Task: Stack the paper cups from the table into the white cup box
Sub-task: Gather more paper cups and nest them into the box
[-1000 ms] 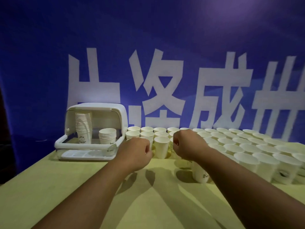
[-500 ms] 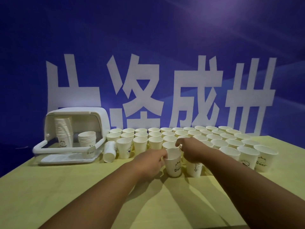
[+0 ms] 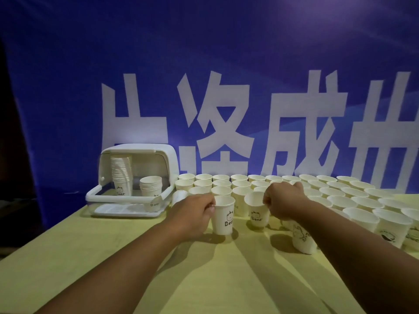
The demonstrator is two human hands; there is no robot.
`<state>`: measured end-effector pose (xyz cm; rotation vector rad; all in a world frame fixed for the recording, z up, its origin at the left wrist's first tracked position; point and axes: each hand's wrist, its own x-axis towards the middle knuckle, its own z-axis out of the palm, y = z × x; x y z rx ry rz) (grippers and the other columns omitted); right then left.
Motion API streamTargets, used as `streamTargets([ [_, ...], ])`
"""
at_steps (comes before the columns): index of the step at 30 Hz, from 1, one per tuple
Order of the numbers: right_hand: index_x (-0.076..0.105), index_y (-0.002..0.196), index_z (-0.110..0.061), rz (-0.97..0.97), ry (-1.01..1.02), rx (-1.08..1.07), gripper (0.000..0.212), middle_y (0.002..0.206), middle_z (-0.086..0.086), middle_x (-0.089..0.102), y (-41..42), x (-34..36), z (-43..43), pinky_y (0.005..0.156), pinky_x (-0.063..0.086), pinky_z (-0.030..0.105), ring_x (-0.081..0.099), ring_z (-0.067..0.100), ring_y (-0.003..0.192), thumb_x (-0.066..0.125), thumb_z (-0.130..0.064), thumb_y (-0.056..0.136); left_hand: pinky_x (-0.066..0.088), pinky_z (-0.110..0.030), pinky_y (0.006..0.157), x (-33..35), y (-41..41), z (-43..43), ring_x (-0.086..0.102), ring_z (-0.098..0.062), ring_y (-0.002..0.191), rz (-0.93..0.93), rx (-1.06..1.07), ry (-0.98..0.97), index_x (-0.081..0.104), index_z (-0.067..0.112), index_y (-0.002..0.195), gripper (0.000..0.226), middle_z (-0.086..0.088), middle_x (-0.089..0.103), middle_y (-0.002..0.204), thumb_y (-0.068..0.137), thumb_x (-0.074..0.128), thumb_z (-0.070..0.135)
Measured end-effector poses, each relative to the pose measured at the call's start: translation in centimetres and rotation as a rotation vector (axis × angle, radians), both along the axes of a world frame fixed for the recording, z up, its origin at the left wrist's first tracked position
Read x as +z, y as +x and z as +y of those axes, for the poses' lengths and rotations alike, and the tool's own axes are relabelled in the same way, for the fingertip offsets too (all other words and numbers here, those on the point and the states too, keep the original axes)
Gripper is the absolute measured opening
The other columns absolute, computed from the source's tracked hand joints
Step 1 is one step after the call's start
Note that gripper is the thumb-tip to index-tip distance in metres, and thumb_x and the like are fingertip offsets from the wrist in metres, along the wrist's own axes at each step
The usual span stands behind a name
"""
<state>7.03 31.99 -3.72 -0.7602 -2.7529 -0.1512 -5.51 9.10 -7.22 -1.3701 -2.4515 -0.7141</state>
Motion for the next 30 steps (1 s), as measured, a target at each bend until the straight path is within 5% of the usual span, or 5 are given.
streamTargets([
  [10,0.065,0.102,-0.032,0.23,-0.139,0.18,0.011,0.097,-0.011,0.066,-6.1,2.0,-5.7,0.099,0.037,0.042,0.059,0.015,0.095,0.059,-0.039,0.096,0.045,-0.038,0.061,1.6,-7.0,-5.5,0.054,-0.018,0.075,0.139,0.171,0.31,0.051,0.027,0.091,0.02,0.008,0.057,0.084,0.106,0.042,0.036],
  [15,0.068,0.104,-0.024,0.457,-0.393,0.278,0.01,0.1,-0.004,0.067,-10.3,2.1,-8.4,0.077,0.054,0.029,0.062,0.014,0.088,0.061,-0.025,0.097,0.046,-0.038,0.061,2.7,-10.4,-7.1,0.054,-0.022,0.077,0.179,0.295,0.472,0.053,0.025,0.094,0.019,0.005,0.057,0.088,0.107,0.041,0.034],
  [19,0.068,0.107,-0.024,0.597,-0.454,0.297,0.012,0.102,-0.004,0.067,-13.4,1.8,-9.5,0.066,0.047,0.022,0.062,0.016,0.09,0.06,-0.024,0.097,0.03,-0.025,0.054,3.2,-12.6,-7.1,0.053,-0.018,0.08,0.215,0.414,0.54,0.051,0.026,0.095,0.016,0.006,0.057,0.093,0.107,0.042,0.032],
  [23,0.069,0.099,-0.026,0.747,-0.51,0.326,0.01,0.09,-0.008,0.066,-15.8,1.5,-10.3,0.062,0.043,0.02,0.057,0.007,0.078,0.061,-0.022,0.097,0.034,-0.026,0.057,2.3,-15.8,-6.8,0.054,-0.019,0.082,0.19,0.487,0.565,0.052,0.024,0.099,0.013,0.004,0.058,0.096,0.107,0.044,0.03],
  [30,0.071,0.103,-0.022,0.883,-0.574,0.35,0.012,0.097,-0.006,0.062,-19.0,2.0,-11.2,0.065,0.04,0.014,0.058,0.01,0.087,0.063,-0.019,0.096,0.033,-0.029,0.058,0.3,-17.8,-6.9,0.051,-0.018,0.081,0.28,0.559,0.382,0.051,0.023,0.105,0.023,0.005,0.054,0.098,0.107,0.032,0.034],
])
